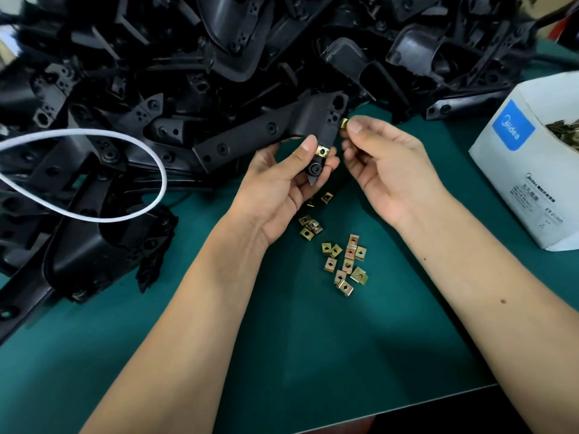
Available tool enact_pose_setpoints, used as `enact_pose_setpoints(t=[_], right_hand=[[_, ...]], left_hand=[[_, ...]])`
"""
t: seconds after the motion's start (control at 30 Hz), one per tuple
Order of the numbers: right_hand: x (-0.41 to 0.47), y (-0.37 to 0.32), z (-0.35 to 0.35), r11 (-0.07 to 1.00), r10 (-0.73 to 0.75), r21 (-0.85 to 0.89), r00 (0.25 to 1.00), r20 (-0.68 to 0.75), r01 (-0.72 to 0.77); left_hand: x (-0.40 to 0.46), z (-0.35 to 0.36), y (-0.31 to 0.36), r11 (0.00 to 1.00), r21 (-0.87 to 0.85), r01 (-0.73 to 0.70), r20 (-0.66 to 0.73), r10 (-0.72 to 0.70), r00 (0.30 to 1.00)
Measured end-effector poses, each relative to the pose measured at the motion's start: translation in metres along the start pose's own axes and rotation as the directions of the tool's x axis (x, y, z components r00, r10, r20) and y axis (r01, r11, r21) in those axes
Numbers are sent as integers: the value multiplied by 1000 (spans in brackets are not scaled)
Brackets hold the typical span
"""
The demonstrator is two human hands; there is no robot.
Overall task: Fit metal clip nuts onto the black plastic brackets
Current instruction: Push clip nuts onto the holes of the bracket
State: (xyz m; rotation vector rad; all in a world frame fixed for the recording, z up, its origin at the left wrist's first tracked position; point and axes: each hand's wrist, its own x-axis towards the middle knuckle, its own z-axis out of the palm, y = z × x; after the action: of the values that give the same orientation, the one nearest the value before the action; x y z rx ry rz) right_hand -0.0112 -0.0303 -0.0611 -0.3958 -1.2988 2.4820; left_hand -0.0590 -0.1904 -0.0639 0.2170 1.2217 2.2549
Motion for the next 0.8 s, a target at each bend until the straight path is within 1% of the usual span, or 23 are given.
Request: enact_pose_setpoints(t=[0.27,0.5,0.6,0.67,0.8], right_hand=[[1,1,-1,1000,-10,-16,1000,14,10],[0,0,0,992,-46,-112,998,42,50],[1,-2,-1,981,-72,-181,997,35,77],[0,-2,-2,975,-63,-210,998,24,67],[-4,-1,1,987,5,-158,1000,-5,-6]], left_hand=[[0,2,-1,1000,3,26,-10,-26,1000],[-2,3,1,997,-15,75,-48,-75,996],[-2,2,3,996,56,73,-67,-70,995],[-2,1,5,991,116,69,-80,-60,995],[-3,3,3,988,139,66,-72,-56,996]])
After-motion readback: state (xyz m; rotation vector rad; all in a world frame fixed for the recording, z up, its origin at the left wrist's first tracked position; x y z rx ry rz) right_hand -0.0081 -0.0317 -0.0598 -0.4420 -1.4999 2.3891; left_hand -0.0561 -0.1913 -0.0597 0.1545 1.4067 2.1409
